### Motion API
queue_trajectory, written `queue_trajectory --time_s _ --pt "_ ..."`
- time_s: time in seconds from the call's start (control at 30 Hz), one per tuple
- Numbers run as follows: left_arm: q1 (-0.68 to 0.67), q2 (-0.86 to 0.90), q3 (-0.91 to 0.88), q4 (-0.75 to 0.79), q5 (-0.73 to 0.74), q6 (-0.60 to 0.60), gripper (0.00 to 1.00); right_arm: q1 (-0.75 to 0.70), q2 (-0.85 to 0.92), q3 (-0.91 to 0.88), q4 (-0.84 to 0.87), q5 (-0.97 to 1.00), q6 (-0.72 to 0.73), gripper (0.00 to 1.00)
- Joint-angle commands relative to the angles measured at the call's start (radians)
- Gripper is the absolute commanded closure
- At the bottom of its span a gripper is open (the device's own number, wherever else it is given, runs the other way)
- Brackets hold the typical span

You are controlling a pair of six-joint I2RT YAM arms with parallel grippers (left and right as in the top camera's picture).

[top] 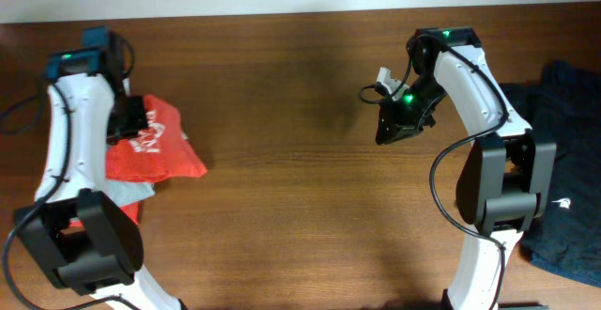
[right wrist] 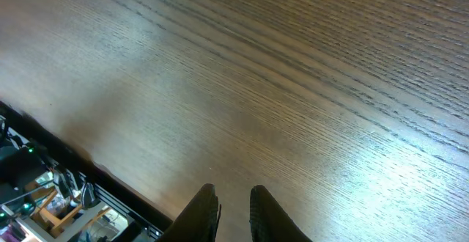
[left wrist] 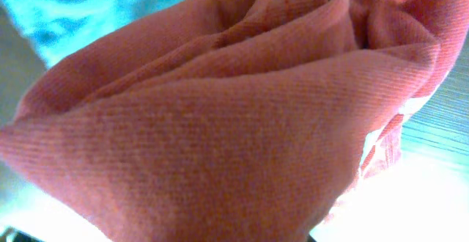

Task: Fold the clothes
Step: 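Carry the folded shirt leftward with the left gripper onto the stack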

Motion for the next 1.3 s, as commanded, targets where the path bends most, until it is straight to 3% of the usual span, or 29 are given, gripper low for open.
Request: queue_trajectory --time_s 0.0,0.43,0.57,0.63,0.9,1.03,1.13,1.27 --pt "0.077 -0.023 0.013 -0.003 -0.04 -0.017 0.99 -0.003 -0.028 0.017 -0.003 0.01 -0.001 0.79" --pt "0.276 -0.023 0.012 0.036 -0.039 -0.024 0.99 -0.003 -0.028 0.017 -0.003 0.028 0.0 0.79" --pt "0.301 -0.023 0.008 0.034 -0.039 -0.024 0.92 -0.003 -0.028 0.017 -0.003 0.028 0.0 0.79" --pt "0.307 -0.023 0.008 0.034 -0.04 -0.024 0.8 -0.003 -0.028 0.017 -0.005 0.028 0.0 0.79" --pt "0.334 -0.023 0.008 0.026 -0.04 -0.024 0.78 -0.001 -0.028 0.017 -0.01 0.028 0.0 0.79" --pt "0.346 -0.023 0.008 0.023 -0.04 -0.024 0.66 -0.002 -0.028 0.017 -0.018 0.029 0.0 0.79" --pt "0.357 -0.023 0.008 0.021 -0.04 -0.024 0.5 -0.002 -0.028 0.017 -0.018 0.032 0.0 0.79" --pt "0.382 -0.023 0.007 0.013 -0.041 -0.047 0.51 -0.002 -0.028 0.017 -0.019 0.035 0.0 0.79"
